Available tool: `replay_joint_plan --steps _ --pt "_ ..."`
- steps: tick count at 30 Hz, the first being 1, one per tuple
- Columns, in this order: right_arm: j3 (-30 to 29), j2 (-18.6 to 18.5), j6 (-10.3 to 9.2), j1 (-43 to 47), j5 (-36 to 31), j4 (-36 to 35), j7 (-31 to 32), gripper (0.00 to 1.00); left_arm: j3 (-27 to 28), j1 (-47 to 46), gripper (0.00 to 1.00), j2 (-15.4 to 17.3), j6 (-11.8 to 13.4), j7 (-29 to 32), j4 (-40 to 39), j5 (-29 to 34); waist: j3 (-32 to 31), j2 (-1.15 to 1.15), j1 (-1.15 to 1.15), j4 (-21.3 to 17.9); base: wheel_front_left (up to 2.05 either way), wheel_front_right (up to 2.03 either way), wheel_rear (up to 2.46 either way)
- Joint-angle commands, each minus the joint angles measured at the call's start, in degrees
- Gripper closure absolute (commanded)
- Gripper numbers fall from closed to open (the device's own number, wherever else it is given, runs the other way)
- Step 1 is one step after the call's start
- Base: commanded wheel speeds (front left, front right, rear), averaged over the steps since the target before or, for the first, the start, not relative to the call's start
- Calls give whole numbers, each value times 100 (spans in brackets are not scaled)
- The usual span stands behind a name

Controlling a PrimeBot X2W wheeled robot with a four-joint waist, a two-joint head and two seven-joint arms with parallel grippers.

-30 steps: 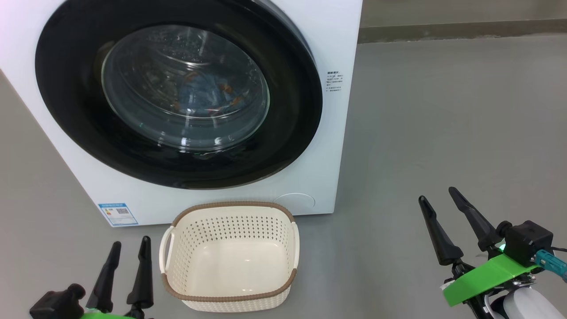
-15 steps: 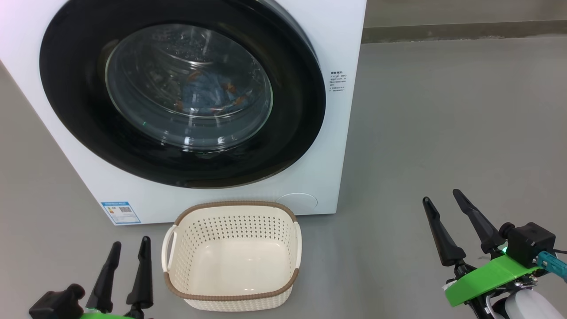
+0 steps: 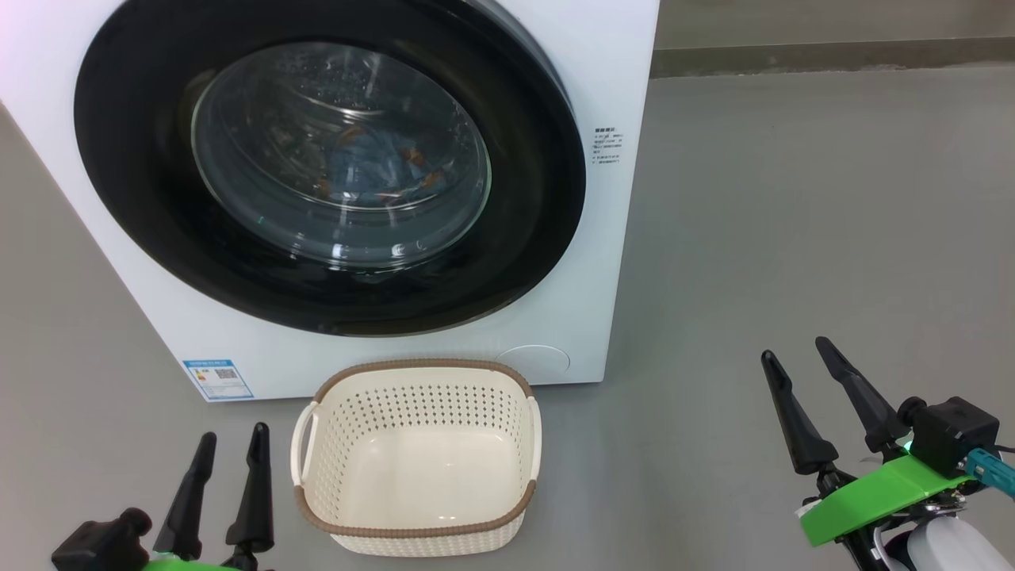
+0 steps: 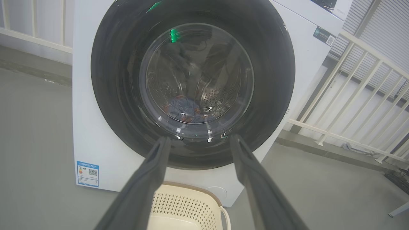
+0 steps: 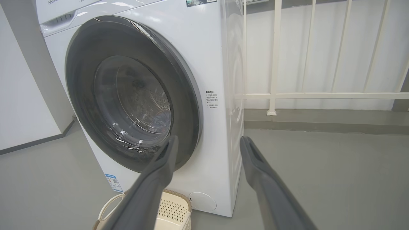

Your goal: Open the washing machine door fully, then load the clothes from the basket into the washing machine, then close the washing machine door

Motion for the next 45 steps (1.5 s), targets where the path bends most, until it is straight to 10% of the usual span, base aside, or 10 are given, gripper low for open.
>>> replay_joint_plan --steps 1,31,32,45 --pt "39 -76 -15 -51 -64 -107 -28 0 205 -111 0 128 12 -34 -145 -18 3 0 0 0 0 0 0" --pt "44 -58 -15 -83 -46 6 -28 0 223 -135 0 79 9 -36 -133 -30 13 0 0 9 0 0 0" --pt "-41 21 0 0 -1 114 0 100 11 0 100 -9 0 0 1 -10 13 0 0 10 0 0 0" --pt "-63 308 0 276 421 413 129 100 40 146 100 -234 0 135 275 -364 12 0 12 -2 0 0 0"
